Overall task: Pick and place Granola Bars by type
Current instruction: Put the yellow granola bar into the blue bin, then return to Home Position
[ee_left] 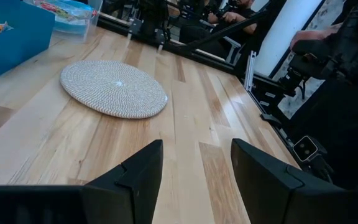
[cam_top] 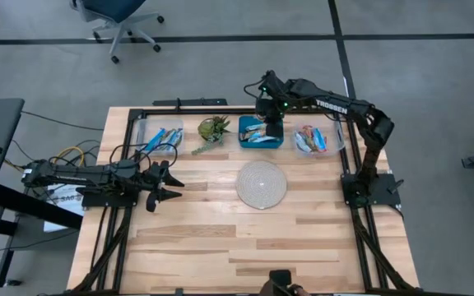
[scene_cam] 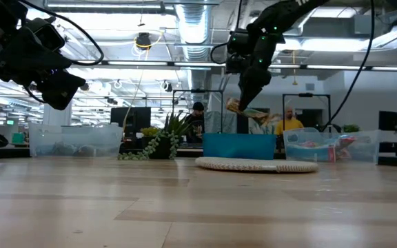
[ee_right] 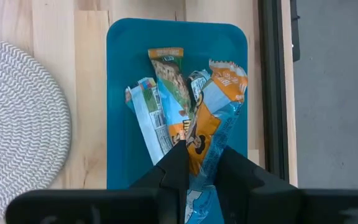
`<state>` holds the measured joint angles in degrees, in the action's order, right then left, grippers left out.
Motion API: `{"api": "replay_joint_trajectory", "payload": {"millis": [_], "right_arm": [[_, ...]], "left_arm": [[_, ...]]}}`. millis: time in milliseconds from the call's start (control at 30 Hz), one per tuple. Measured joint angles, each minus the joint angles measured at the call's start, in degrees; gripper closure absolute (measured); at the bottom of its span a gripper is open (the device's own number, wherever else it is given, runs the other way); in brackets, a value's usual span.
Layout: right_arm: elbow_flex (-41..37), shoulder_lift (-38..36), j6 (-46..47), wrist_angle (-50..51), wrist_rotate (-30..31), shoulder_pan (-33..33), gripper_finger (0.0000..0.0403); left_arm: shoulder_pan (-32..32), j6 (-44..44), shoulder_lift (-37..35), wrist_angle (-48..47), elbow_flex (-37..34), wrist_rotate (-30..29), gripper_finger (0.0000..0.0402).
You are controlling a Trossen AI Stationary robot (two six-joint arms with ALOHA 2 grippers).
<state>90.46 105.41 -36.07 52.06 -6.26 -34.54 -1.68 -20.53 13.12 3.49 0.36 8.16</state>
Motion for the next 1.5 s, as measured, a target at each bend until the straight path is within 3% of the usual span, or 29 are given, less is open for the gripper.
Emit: {"api": "replay_joint_trajectory", "payload": {"millis": [367, 767, 867, 1033, 1100, 1267, 1500], "right_arm": [[0.0, 0.0, 1.6, -0.7, -0.8, 0.0, 0.0340], [0.0, -0.1, 8.4, -0.1, -1.6, 0.4, 0.0247], [0.0, -0.9, 11.5, 0.5, -5.7, 1.2, 0.0229], [-0.6, -4.5, 17.8, 0.5, -18.6, 3.7, 0.0214], [-3.5, -7.3, 19.2, -0.4, -21.1, 5.2, 0.0214], [-16.2, -17.3, 25.3, -8.5, -20.5, 11.3, 0.0223], [-34.7, -33.5, 41.9, -22.9, -11.8, 22.3, 0.0241]], "left_arm": [[0.0, 0.0, 0.0, 0.0, 0.0, 0.0, 0.0219], [0.0, 0.0, 0.0, 0.0, 0.0, 0.0, 0.0219], [0.0, 0.0, 0.0, 0.0, 0.0, 0.0, 0.0219], [0.0, 0.0, 0.0, 0.0, 0.0, 0.0, 0.0219], [0.0, 0.0, 0.0, 0.0, 0.0, 0.0, 0.0219], [0.0, 0.0, 0.0, 0.0, 0.0, 0.0, 0.0219], [0.0, 0.0, 0.0, 0.0, 0.0, 0.0, 0.0219]]}}
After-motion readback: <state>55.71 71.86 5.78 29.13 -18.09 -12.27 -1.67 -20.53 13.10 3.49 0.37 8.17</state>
